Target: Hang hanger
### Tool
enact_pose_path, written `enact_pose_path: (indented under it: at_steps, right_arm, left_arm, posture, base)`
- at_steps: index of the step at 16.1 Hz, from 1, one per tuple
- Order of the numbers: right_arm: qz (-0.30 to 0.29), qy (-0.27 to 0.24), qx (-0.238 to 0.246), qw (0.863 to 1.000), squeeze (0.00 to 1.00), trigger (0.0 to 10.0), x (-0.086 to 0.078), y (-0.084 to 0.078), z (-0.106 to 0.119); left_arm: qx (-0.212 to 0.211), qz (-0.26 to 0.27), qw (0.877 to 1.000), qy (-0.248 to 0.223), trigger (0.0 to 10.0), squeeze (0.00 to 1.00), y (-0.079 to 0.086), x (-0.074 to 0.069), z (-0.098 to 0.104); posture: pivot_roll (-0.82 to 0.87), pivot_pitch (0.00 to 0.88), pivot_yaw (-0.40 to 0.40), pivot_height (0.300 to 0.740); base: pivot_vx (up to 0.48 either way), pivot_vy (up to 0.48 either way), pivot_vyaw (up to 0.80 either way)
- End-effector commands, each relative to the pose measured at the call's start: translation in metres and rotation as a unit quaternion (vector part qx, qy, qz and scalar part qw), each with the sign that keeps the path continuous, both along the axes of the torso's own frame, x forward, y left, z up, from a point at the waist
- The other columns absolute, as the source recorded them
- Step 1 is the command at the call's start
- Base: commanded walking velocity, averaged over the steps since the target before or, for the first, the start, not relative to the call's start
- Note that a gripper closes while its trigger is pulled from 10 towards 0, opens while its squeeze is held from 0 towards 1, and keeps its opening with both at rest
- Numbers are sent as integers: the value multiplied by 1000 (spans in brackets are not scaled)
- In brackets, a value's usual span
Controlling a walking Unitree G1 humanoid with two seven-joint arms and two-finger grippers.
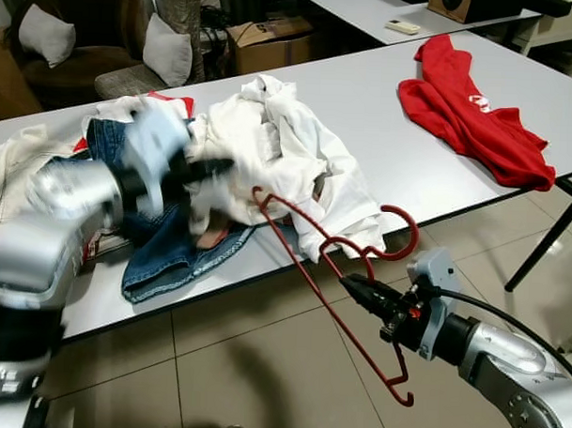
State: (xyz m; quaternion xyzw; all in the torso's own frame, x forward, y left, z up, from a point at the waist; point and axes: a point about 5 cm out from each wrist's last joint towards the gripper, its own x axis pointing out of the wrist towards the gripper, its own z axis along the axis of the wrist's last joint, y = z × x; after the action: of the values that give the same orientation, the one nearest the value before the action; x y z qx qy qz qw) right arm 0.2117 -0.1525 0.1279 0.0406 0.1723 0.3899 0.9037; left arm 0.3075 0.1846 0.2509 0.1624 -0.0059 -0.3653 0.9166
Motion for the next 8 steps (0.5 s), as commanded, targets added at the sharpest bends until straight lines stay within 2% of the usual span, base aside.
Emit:
enact_pose_path:
  at_steps: [1, 3, 5, 8]
  right_arm:
    - [13, 8, 3, 1000, 0, 10000, -2, 2, 0]
    - [23, 14, 2, 1000, 0, 10000, -6, 4, -2]
    - [-21, 0, -7, 1000, 0, 10000, 3, -1, -3]
    - [-79, 2, 15, 997, 0, 10000, 16, -8, -4]
  left_arm:
    - [-13, 13, 1000, -8, 0, 0, 3, 2, 6]
    - [-51, 28, 998, -26, 0, 0, -1, 9, 16]
    - [-44, -12, 999, -10, 0, 0, -8, 3, 15]
    - [-31, -44, 999, 7, 0, 0, -11, -4, 12]
  posture:
    - [-79, 0, 90, 740]
    - [-82, 0, 96, 740]
    - [-85, 0, 103, 740]
    - [-80, 0, 103, 740]
  base:
    - [0, 0, 0]
    - [0, 0, 0]
    - [0, 0, 0]
    - [0, 0, 0]
